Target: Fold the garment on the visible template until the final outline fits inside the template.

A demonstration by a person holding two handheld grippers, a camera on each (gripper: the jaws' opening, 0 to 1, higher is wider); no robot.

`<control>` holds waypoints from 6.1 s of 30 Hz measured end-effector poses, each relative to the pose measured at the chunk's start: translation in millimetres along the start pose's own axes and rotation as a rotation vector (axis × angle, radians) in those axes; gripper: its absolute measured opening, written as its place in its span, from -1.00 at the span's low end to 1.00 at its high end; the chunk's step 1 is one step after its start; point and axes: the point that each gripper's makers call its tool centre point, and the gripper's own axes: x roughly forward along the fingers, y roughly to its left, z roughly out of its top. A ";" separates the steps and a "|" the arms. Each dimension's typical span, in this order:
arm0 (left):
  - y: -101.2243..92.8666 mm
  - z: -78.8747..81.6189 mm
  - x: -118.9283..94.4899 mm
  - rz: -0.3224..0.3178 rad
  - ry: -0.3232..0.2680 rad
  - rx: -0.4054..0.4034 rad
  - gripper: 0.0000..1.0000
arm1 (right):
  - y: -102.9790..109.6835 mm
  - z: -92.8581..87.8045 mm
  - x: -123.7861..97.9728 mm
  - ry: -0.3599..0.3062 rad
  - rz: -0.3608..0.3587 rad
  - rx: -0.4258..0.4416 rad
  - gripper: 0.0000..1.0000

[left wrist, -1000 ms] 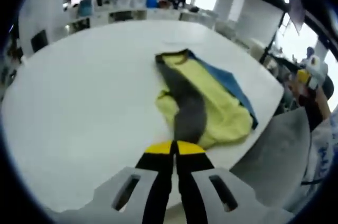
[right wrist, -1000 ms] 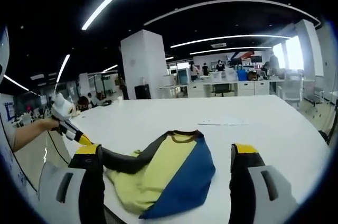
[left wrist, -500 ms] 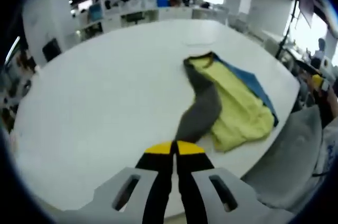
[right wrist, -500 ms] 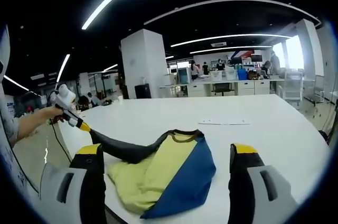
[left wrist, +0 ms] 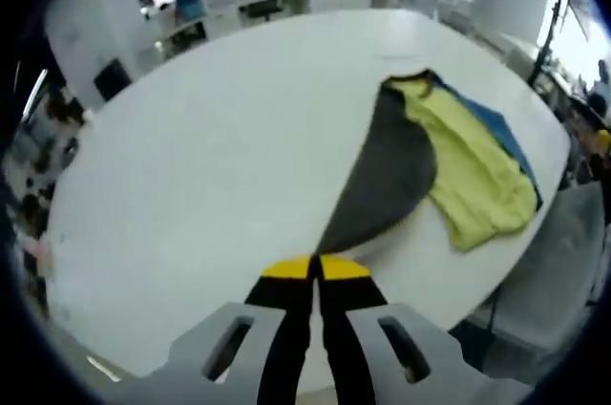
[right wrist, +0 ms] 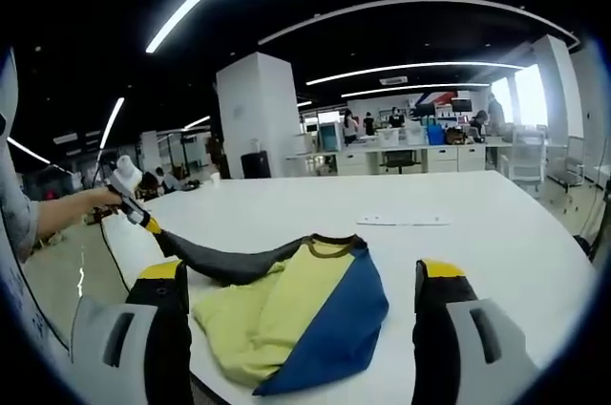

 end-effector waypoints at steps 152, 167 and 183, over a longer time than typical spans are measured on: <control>-229.0 85.8 -119.2 -0.187 -0.672 0.143 1.00 | -26.9 -26.7 -29.8 0.100 0.071 -0.015 0.98; -230.7 75.3 -129.5 -0.158 -0.655 0.267 0.99 | 27.5 -77.1 -17.1 0.313 0.155 0.001 -0.08; -205.3 75.6 -145.8 -0.251 -0.733 0.300 0.99 | 59.6 -154.9 -16.6 0.631 0.068 0.059 -0.48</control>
